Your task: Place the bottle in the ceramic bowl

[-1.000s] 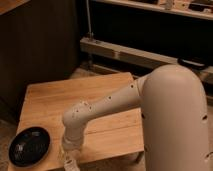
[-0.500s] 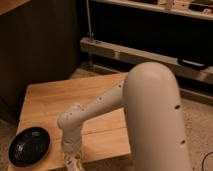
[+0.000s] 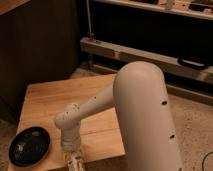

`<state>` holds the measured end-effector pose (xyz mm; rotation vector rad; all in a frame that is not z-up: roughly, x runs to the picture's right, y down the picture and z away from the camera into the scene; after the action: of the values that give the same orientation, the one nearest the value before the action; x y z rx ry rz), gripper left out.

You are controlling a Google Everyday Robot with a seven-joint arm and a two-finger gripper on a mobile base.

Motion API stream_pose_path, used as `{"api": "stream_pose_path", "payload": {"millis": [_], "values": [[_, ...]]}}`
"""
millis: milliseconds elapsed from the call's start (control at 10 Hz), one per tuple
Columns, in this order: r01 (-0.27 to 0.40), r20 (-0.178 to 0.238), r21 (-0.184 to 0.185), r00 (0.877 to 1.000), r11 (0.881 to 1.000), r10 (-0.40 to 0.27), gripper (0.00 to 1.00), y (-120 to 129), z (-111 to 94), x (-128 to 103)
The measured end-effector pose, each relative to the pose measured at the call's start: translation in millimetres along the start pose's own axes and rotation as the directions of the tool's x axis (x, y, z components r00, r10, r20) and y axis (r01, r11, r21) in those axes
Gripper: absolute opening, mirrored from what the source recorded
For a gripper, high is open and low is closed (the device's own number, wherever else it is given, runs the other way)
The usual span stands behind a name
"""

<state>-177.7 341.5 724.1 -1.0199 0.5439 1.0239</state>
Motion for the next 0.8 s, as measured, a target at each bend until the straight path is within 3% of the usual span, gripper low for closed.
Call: {"api": "stream_pose_path", "payload": {"millis": [100, 200, 400, 500, 800], "values": [[-0.014, -0.019, 0.005, 1.0, 1.0, 0.014, 0.0, -1, 0, -1], [-0.061, -0.064, 0.02, 0.996, 0.998, 0.062, 0.0, -2, 0, -3], [-0.153, -0.175, 0.047, 0.972, 0.987, 0.159, 0.0, -7, -10, -6], [-0.176, -0.183, 0.052, 0.966, 0.983, 0.183, 0.0, -12, -24, -7], [-0.223, -0.087, 0.056, 0.97, 0.973, 0.227, 0.0, -14, -89, -6]]}}
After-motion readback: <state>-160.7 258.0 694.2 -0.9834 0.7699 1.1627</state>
